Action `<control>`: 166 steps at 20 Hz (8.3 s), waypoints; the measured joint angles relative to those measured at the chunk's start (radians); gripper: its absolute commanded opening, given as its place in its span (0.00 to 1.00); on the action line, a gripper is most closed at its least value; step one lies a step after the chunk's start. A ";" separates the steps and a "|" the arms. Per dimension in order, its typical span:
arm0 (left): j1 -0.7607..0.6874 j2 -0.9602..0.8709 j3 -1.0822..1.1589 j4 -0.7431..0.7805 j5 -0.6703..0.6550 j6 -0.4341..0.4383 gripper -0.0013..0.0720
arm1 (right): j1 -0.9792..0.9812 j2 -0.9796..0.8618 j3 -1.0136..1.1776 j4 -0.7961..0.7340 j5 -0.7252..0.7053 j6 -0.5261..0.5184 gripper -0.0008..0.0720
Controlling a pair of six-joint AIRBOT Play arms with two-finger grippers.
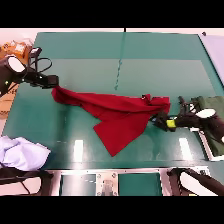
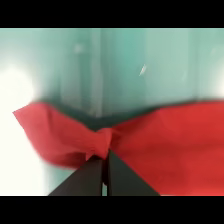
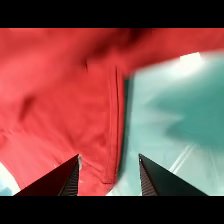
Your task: Fold the shirts.
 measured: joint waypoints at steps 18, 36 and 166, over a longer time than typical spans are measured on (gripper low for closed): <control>0.341 -0.046 0.008 -0.150 -0.141 0.224 0.84 | -0.100 -0.162 0.145 0.039 -0.071 -0.019 0.04; 0.113 -0.281 -0.121 -0.419 -0.187 0.398 0.06 | -0.175 -0.163 0.192 0.024 -0.051 -0.032 0.04; -0.216 0.331 0.500 0.275 -0.240 -0.005 0.05 | -0.327 0.148 0.902 0.163 0.039 -0.050 0.04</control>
